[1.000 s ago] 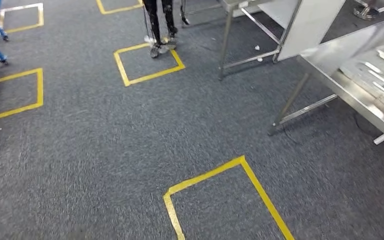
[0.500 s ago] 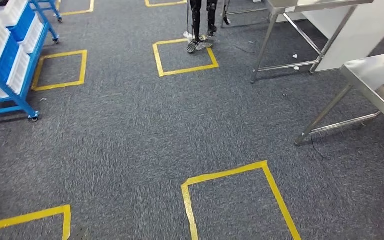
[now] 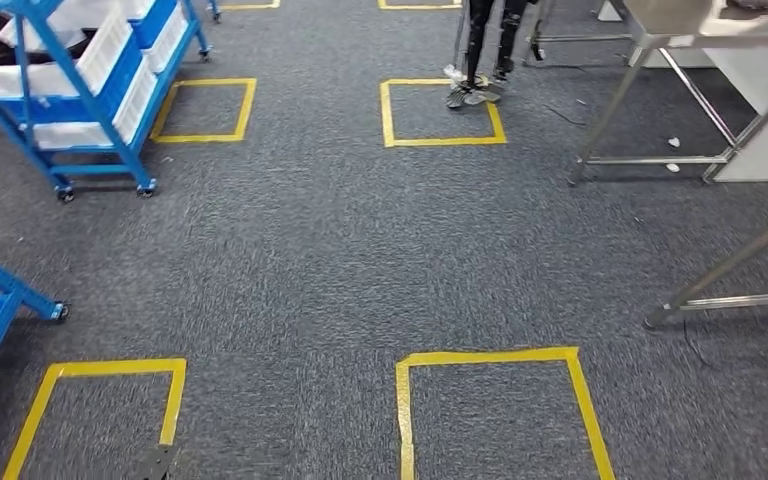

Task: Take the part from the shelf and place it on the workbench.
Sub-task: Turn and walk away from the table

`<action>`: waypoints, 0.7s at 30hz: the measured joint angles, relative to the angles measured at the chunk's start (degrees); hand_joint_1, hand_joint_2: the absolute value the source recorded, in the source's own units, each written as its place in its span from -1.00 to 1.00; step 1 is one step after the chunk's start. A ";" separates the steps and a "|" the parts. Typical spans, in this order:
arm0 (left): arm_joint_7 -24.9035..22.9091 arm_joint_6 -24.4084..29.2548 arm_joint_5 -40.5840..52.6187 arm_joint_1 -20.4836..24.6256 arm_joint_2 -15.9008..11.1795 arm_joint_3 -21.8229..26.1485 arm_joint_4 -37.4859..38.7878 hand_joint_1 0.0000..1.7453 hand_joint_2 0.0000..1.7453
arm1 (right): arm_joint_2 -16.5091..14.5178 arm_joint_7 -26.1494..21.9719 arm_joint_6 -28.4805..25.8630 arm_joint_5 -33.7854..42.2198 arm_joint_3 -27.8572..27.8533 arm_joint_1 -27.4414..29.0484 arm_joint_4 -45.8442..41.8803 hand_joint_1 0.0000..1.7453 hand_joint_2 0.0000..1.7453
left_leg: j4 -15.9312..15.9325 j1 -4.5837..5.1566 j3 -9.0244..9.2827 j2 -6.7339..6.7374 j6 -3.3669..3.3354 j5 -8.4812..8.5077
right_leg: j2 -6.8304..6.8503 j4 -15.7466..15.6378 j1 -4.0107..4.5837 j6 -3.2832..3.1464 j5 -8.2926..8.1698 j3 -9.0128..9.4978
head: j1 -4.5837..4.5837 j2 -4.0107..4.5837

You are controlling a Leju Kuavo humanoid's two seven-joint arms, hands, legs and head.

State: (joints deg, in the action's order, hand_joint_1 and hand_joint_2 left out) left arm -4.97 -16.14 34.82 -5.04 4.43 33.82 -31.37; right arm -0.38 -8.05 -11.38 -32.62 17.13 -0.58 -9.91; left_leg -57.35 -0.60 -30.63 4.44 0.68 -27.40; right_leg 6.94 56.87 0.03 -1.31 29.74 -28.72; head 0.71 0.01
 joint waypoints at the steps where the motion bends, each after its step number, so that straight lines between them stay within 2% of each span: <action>1: -0.08 0.11 -0.05 -0.17 0.02 -0.15 -0.28 -1.00 -1.00 | -0.03 -0.07 0.00 0.01 -0.01 -0.10 -0.01 -1.00 1.00 | 0.03 0.17 -0.32 -0.62 -0.49 0.17 | 0.54 0.03 0.02 0.37 0.01 0.12 | -0.07 0.00; 2: -0.13 0.16 -0.10 -0.35 0.07 -0.26 -0.52 -1.00 -1.00 | -0.05 -0.15 -0.01 0.01 -0.01 -0.22 -0.04 -1.00 1.00 | 0.45 0.09 -0.31 -1.19 -0.95 0.18 | 0.51 0.20 -0.07 0.77 0.20 0.14 | -0.06 0.00; 3: -0.16 0.19 -0.14 -0.47 0.14 -0.36 -0.74 -1.00 -1.00 | -0.07 -0.21 -0.01 0.01 -0.02 -0.31 -0.07 -1.00 1.00 | 0.74 0.03 -0.31 -1.84 -1.44 0.34 | -0.58 0.79 -0.23 1.08 0.77 -0.10 | -0.08 -0.01; 5: -0.16 0.20 -0.17 -0.59 0.29 -0.57 -1.11 -1.00 -1.00 | -0.08 -0.29 -0.02 0.01 -0.02 -0.32 -0.09 -1.00 1.00 | 1.22 -0.16 -0.25 -2.79 -2.26 0.81 | -4.03 3.63 -0.54 1.39 2.92 -1.35 | -0.12 -0.01; 6: -0.16 0.20 -0.17 -0.57 0.33 -0.63 -1.20 -1.00 -1.00 | -0.08 -0.31 -0.03 0.01 -0.02 -0.29 -0.09 -1.00 1.00 | 1.24 -0.13 -0.32 -3.03 -2.46 0.91 | -5.40 4.92 -0.59 1.35 3.82 -1.95 | -0.14 -0.01; 10: -0.16 0.20 -0.17 -0.52 0.34 -0.67 -1.26 -1.00 -1.00 | -0.08 -0.32 -0.03 0.01 -0.02 -0.23 -0.08 -1.00 1.00 | 1.24 -0.10 -0.42 -3.31 -2.57 0.97 | -6.04 6.62 -0.61 1.31 4.81 -2.77 | -0.15 -0.01; 13: -0.16 0.21 -0.17 -0.44 0.36 -0.91 -1.47 -1.00 -1.00 | -0.09 -0.32 0.03 0.02 -0.02 0.05 -0.06 -1.00 1.00 | 1.12 0.17 -0.76 -4.94 -2.81 1.13 | -6.70 14.32 -0.62 1.26 7.72 -6.65 | -0.11 -0.01; 14: -0.16 0.21 -0.17 -0.47 0.39 -1.03 -1.54 -1.00 -1.00 | -0.09 -0.32 0.03 0.02 -0.03 0.15 -0.04 -1.00 1.00 | 0.84 0.31 -0.87 -6.42 -2.82 1.13 | -7.35 13.50 -0.62 1.02 6.13 -6.58 | -0.11 -0.01; 15: -0.16 0.21 -0.17 -0.53 0.47 -1.14 -1.56 -1.00 -1.00 | -0.07 -0.32 0.02 0.02 -0.04 0.21 -0.01 -1.00 1.00 | 0.55 0.39 -1.01 -7.82 -2.75 1.09 | -8.70 10.64 -0.63 0.72 4.01 -5.53 | -0.10 0.00; 17: -0.16 0.21 -0.19 -0.56 0.64 -1.32 -1.64 -1.00 -1.00 | -0.01 -0.32 -0.01 0.03 -0.07 0.27 0.05 -1.00 1.00 | -0.17 0.44 -1.50 -10.42 -2.30 1.06 | -11.22 2.55 -0.64 0.29 -0.66 -2.44 | -0.10 0.00; 18: -0.19 0.24 -0.27 -0.61 0.69 -1.37 -1.70 -1.00 -1.00 | 0.02 -0.32 -0.01 0.03 -0.08 0.24 0.08 -1.00 1.00 | -0.22 0.35 -1.83 -11.06 -2.00 1.17 | -11.75 1.81 -0.57 0.28 -0.63 -2.25 | -0.10 0.00; 20: -0.31 0.46 -0.51 -0.95 0.71 -1.43 -1.90 -1.00 -1.00 | -0.02 -0.33 -0.02 0.03 -0.08 0.13 0.08 -1.00 1.00 | -0.15 0.21 -2.35 -12.04 -1.28 1.44 | -10.61 1.38 -0.62 0.10 -0.93 -2.27 | -0.10 -0.01; 21: -0.39 0.72 -0.62 -1.22 0.74 -1.53 -2.09 -1.00 -1.00 | -0.06 -0.35 -0.02 0.07 -0.08 0.11 0.08 -1.00 1.00 | -0.50 0.27 -2.64 -11.29 -1.00 1.19 | -9.94 1.00 -0.73 -0.13 -1.13 -2.14 | -0.08 -0.01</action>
State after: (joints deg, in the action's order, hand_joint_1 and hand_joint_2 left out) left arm -5.37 -15.42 34.20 -6.26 5.17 32.29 -33.46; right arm -0.44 -8.40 -11.40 -32.55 17.05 -0.47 -9.83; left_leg -57.85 -0.33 -33.27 -6.84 -0.33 -26.21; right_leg -3.00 57.87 -0.70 -1.45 28.62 -30.87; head 0.63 0.00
